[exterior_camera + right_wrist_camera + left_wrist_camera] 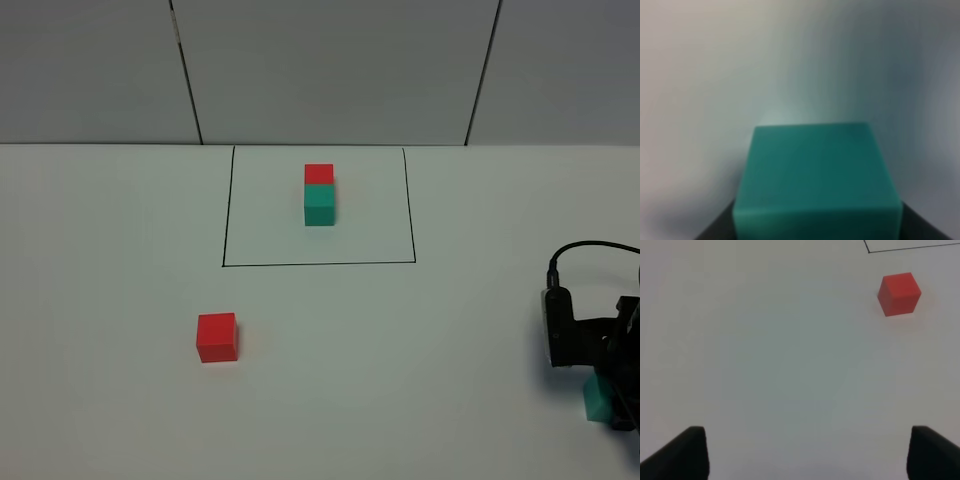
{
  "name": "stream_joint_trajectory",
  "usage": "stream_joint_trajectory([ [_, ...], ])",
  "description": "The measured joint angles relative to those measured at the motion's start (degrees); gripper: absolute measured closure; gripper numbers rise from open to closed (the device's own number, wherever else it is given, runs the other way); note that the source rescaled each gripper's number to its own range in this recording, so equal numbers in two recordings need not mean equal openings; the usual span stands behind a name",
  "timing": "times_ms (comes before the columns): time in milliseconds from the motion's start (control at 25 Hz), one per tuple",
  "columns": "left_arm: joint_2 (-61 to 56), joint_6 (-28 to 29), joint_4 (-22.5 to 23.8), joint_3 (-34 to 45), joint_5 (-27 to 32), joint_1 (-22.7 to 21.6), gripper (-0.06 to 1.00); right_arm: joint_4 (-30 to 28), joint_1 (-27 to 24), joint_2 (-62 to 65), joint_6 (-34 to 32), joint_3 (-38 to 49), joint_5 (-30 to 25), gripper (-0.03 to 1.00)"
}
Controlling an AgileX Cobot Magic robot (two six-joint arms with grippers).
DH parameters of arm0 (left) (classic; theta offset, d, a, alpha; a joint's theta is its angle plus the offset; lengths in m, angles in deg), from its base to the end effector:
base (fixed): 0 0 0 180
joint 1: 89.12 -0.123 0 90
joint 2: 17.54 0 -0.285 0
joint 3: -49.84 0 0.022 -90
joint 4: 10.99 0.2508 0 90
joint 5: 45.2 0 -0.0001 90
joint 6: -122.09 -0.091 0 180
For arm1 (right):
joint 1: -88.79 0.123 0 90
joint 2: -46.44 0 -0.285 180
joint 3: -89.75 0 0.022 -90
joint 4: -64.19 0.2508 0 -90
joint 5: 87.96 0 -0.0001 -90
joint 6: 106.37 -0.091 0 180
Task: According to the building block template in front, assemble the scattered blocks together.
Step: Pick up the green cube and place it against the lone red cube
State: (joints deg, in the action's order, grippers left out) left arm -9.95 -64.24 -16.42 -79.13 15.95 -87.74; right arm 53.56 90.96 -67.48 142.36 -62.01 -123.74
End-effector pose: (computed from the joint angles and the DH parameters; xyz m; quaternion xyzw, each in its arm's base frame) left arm -0.0013 -0.0075 0.2651 0.0591 0.8620 -0.0257 0.5028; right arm 0.2908 0.0012 0.1086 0.6378 -0.7680 0.0562 0.0155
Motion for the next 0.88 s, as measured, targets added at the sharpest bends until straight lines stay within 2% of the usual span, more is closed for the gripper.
stream_joint_trajectory([
  [200, 0.00, 0.00, 0.00, 0.00, 0.00, 0.00, 0.17, -0.27, 2.35, 0.00, -0.25, -0.39, -0.10, 0.97],
  [320, 0.00, 0.00, 0.00, 0.00, 0.00, 0.00, 0.17, 0.47, 5.33, -0.20, -3.73, -2.32, -1.11, 0.97],
  [640, 0.00, 0.00, 0.00, 0.00, 0.00, 0.00, 0.17, 0.64, 14.98, -0.20, -13.88, -13.56, -11.68, 0.97],
  [880, 0.00, 0.00, 0.00, 0.00, 0.00, 0.00, 0.17, 0.76, 21.70, -1.51, -16.08, -21.21, -16.34, 0.97],
])
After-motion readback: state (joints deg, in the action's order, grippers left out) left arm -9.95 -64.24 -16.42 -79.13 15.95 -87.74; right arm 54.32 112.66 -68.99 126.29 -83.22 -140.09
